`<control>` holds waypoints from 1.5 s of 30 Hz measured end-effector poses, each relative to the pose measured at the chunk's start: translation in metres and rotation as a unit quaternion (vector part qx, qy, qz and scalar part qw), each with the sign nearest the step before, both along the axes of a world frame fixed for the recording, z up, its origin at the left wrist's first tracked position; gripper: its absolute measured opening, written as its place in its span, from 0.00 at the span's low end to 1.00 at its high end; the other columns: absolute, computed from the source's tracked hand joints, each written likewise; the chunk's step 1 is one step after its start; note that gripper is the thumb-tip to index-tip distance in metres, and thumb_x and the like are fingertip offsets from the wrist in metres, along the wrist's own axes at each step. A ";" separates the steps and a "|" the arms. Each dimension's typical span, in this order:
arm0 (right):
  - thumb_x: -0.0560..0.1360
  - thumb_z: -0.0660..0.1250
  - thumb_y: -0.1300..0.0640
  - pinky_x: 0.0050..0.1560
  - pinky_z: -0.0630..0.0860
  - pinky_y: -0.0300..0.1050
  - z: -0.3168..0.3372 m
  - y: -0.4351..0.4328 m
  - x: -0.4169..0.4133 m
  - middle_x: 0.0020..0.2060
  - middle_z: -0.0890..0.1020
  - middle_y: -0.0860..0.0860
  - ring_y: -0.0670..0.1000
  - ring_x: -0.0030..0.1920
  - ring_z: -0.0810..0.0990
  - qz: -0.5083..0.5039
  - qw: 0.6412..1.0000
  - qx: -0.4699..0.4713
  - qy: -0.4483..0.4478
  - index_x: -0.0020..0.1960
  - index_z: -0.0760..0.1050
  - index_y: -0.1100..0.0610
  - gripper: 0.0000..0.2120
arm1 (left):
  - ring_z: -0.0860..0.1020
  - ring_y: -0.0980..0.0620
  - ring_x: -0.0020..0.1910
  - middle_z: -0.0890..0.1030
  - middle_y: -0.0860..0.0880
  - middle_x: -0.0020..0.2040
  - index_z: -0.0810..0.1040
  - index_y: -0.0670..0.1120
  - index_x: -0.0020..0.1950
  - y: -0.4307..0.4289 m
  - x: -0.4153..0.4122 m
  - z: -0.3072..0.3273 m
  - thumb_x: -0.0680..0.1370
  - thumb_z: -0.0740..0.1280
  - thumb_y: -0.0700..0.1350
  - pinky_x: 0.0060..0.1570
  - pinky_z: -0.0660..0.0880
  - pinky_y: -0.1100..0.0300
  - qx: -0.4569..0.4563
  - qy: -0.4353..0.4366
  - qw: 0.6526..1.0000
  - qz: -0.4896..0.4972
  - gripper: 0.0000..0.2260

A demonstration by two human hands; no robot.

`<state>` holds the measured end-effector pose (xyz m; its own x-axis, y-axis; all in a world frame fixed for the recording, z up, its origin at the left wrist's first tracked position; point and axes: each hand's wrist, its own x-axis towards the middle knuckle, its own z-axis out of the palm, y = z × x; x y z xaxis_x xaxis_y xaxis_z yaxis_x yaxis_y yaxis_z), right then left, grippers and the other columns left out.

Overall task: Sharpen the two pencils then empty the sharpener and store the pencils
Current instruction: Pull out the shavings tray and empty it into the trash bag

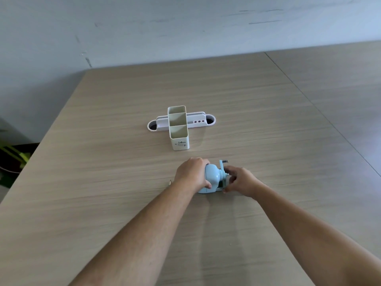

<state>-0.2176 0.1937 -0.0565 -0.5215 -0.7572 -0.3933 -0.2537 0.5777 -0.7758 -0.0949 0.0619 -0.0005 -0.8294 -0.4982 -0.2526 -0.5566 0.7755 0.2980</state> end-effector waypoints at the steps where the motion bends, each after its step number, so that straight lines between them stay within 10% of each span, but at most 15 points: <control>1: 0.59 0.76 0.69 0.41 0.72 0.43 -0.001 0.008 -0.007 0.47 0.84 0.51 0.48 0.32 0.71 -0.006 1.000 0.000 0.003 0.56 0.77 0.50 0.29 | 0.74 0.47 0.63 0.79 0.50 0.61 0.74 0.52 0.66 -0.001 0.000 0.000 0.65 0.80 0.49 0.57 0.74 0.52 0.001 -0.001 1.000 0.000 0.31; 11: 0.61 0.76 0.69 0.41 0.73 0.41 0.033 0.070 -0.048 0.55 0.82 0.49 0.48 0.34 0.71 -0.045 0.998 -0.036 0.033 0.60 0.75 0.51 0.30 | 0.71 0.49 0.67 0.72 0.52 0.68 0.68 0.51 0.70 0.007 0.006 0.002 0.67 0.78 0.50 0.63 0.71 0.52 0.014 0.008 1.000 -0.004 0.35; 19: 0.62 0.76 0.66 0.40 0.72 0.37 0.093 -0.010 -0.016 0.54 0.80 0.42 0.47 0.36 0.71 0.135 0.984 -0.101 0.061 0.62 0.74 0.50 0.31 | 0.69 0.52 0.70 0.69 0.52 0.71 0.64 0.52 0.73 0.016 0.048 0.037 0.60 0.82 0.47 0.68 0.68 0.54 0.102 0.169 0.972 0.125 0.45; 24: 0.62 0.76 0.68 0.37 0.71 0.26 0.105 -0.084 0.075 0.51 0.78 0.44 0.46 0.34 0.71 0.302 0.941 -0.141 0.059 0.62 0.74 0.54 0.31 | 0.78 0.54 0.56 0.81 0.51 0.59 0.76 0.46 0.63 0.007 0.147 0.054 0.61 0.82 0.42 0.54 0.72 0.65 0.091 0.263 0.918 0.281 0.32; 31: 0.65 0.76 0.61 0.50 0.74 0.43 0.104 -0.137 0.257 0.59 0.77 0.44 0.49 0.50 0.78 0.481 0.867 -0.126 -0.016 0.65 0.71 0.50 0.31 | 0.76 0.58 0.49 0.81 0.53 0.52 0.78 0.47 0.59 0.022 0.334 0.049 0.64 0.81 0.43 0.48 0.70 0.72 0.034 0.268 0.853 0.446 0.26; 36: 0.77 0.64 0.58 0.48 0.77 0.41 0.088 -0.147 0.395 0.55 0.80 0.53 0.49 0.50 0.80 0.501 0.840 -0.030 -0.206 0.64 0.72 0.53 0.15 | 0.77 0.58 0.49 0.83 0.52 0.52 0.79 0.47 0.57 0.047 0.466 0.033 0.63 0.81 0.43 0.46 0.69 0.77 0.005 0.257 0.822 0.509 0.25; 39: 0.78 0.61 0.60 0.43 0.80 0.37 0.071 -0.154 0.475 0.52 0.80 0.58 0.51 0.47 0.80 0.512 0.822 0.021 -0.248 0.62 0.72 0.54 0.13 | 0.79 0.55 0.49 0.83 0.53 0.51 0.80 0.49 0.56 0.056 0.539 0.021 0.62 0.81 0.43 0.51 0.73 0.66 0.015 0.253 0.804 0.537 0.24; 45: 0.79 0.60 0.60 0.46 0.79 0.37 0.036 -0.162 0.594 0.54 0.81 0.55 0.51 0.51 0.81 0.549 0.787 0.097 -0.263 0.64 0.72 0.54 0.14 | 0.78 0.59 0.52 0.83 0.56 0.53 0.80 0.50 0.56 0.065 0.651 -0.015 0.63 0.80 0.42 0.49 0.68 0.76 0.063 0.248 0.765 0.592 0.23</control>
<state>0.3768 0.0314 -0.0200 0.6795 -0.5363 -0.5007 -0.3569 0.3547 -0.8642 0.5558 0.1273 -0.0152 0.1732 -0.9715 -0.1619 -0.6405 -0.2360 0.7308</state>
